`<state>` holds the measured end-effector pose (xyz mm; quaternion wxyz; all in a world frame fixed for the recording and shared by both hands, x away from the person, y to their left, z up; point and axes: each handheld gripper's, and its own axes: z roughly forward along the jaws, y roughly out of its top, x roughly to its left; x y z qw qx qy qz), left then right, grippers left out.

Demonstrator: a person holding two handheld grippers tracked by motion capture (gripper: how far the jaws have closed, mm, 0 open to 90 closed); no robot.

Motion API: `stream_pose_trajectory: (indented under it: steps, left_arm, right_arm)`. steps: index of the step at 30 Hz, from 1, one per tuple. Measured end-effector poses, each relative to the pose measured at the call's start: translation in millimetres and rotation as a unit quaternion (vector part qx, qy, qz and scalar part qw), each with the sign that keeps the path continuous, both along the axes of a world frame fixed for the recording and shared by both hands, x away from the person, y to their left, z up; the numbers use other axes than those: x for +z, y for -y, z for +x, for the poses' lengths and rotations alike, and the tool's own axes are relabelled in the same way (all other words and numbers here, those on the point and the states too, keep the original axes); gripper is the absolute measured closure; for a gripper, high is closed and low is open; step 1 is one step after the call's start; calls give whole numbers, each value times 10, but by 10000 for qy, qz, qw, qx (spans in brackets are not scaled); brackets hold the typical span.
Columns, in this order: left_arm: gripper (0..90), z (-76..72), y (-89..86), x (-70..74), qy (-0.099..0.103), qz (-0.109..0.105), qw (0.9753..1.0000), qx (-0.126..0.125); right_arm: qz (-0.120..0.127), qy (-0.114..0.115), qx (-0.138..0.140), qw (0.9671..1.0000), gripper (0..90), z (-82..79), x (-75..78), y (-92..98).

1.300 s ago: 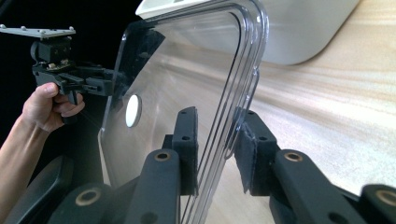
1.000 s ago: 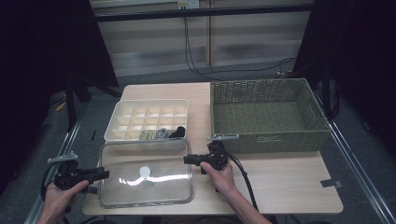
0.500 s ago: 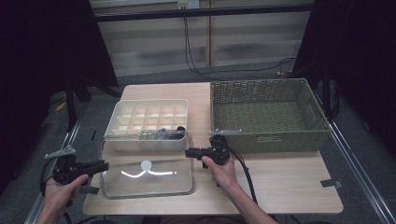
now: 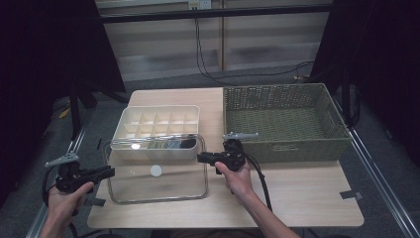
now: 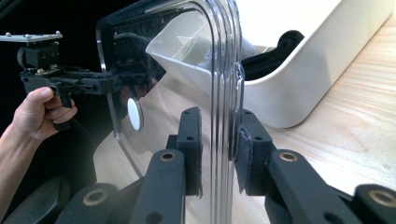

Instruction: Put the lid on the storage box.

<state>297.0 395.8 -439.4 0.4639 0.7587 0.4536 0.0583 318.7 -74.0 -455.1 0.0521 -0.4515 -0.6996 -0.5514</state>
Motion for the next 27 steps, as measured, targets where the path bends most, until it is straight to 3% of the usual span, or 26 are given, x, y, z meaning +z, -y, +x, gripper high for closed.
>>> stream_pose_trajectory:
  steps: [13, 27]
  left_arm:
    - [690, 65, 38, 104, 112, 50, 9999, 16]
    - [689, 137, 29, 121, 77, 25, 10000, 27]
  right_arm:
    - [-62, 3, -36, 10000, 733, 37, 41, 18]
    - [-148, -8, -6, 9999, 732, 76, 83, 10]
